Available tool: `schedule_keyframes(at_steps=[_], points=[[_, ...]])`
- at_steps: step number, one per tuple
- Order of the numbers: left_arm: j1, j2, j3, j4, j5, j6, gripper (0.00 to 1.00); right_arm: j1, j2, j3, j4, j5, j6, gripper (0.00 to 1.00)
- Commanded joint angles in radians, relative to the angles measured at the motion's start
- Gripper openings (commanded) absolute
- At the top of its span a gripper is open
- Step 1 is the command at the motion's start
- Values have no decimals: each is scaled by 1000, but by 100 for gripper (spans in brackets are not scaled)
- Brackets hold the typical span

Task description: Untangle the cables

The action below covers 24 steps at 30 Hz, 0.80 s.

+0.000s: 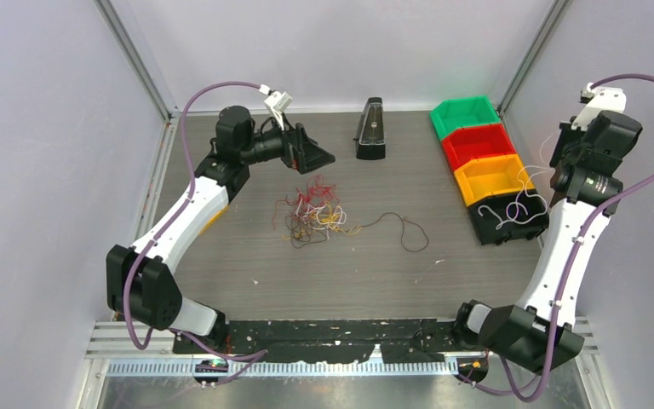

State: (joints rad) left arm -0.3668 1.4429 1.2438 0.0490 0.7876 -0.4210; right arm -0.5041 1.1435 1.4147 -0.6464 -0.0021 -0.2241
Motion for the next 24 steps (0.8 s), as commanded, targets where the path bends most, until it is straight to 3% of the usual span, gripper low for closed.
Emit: schedule_keyframes(at_steps=[1,9,24], points=[[18,-17,-14,45,28,-10,100,-47,44,1,153,-94,-72,5],[43,-16,-34,56,38,-20,99,-77,146,70,131,-161,-146,5],[80,-32,-79,82,68,-42,100,-86,58,-255,28,-164,-262,5]])
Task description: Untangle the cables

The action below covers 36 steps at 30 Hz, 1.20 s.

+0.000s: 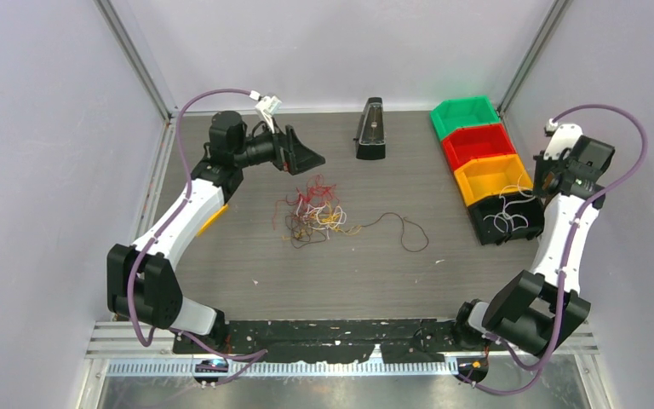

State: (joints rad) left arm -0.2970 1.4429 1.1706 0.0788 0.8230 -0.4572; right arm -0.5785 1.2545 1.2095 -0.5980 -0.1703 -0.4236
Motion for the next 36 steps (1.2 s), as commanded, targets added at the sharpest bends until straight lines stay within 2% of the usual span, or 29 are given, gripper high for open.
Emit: schedule_keyframes(at_steps=[1,6,16,23,25,26,28,36], points=[[11,-30,-6,51,38,-6,100,-13,-68,-83,-22,5,-73,5],[18,-26,-3,36,48,4,99,-14,-32,-150,7,-6,-120,5],[27,-26,-29,-21,42,20,100,-11,246,-117,104,3,-180,6],[28,-31,-30,-76,19,65,100,-9,342,-123,134,46,-243,5],[28,-28,-28,-76,15,67,99,-8,347,-139,134,68,-264,15],[28,-26,-25,-98,14,70,99,-9,341,-143,126,76,-269,25],[29,-26,-16,-113,10,76,99,-9,313,-138,107,75,-276,37],[32,-27,8,-187,-31,120,100,-9,187,53,-128,-6,-307,72]])
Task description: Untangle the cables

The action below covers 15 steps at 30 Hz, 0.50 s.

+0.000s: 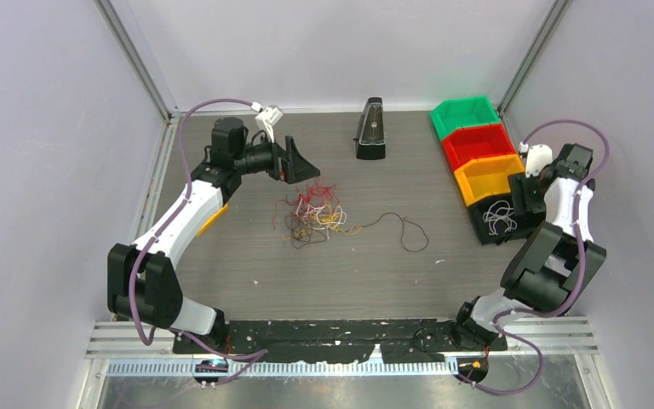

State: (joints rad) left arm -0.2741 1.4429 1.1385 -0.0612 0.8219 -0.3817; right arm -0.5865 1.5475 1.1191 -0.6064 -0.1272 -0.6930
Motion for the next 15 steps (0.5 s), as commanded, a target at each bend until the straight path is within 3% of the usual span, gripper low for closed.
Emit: schedule_keyframes(at_steps=[1,5,8,12,15], points=[[13,-27,44,-70,-40,48,100,-1,-120,162,-146,-55,-44,77],[32,-28,41,-123,-67,59,100,1,-145,267,-298,-92,-64,86],[48,-43,16,-137,-71,59,100,39,-144,348,-408,-162,-39,87],[70,-55,-34,-189,-94,60,98,244,-142,382,-436,-298,121,86],[82,-54,-68,-248,-81,85,89,474,-131,348,-330,-380,267,85]])
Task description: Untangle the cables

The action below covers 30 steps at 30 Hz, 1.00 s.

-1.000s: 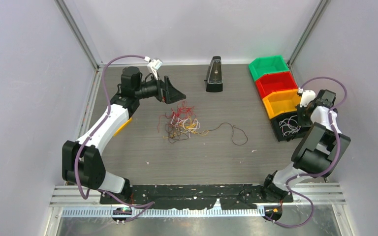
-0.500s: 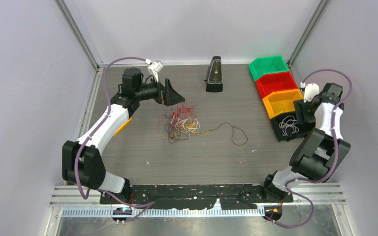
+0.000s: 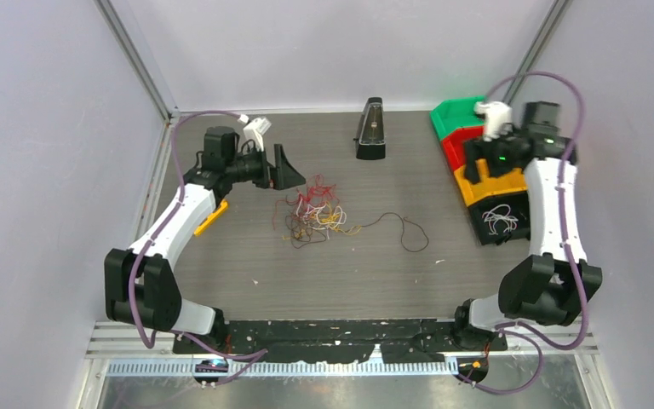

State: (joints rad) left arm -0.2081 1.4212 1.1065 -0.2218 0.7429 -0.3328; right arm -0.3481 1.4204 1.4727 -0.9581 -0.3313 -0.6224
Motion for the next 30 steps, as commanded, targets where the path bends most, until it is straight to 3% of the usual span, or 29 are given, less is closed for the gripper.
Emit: schedule_keyframes(at_steps=[1,4,11,17,25,30], points=[[16,-31,-47,-106,7,49,85,279,10,-17,49,-191,222,85],[16,-15,-76,-151,45,62,76,476,55,-83,164,-234,276,84],[-13,30,-98,-183,66,97,78,712,193,-214,302,-161,174,83],[-13,52,-131,-132,99,21,77,798,258,-280,424,-160,97,79],[-14,58,-112,-141,103,38,73,821,331,-335,473,-120,-83,73],[-12,27,-146,-114,114,10,70,833,271,-326,466,-216,-54,69]])
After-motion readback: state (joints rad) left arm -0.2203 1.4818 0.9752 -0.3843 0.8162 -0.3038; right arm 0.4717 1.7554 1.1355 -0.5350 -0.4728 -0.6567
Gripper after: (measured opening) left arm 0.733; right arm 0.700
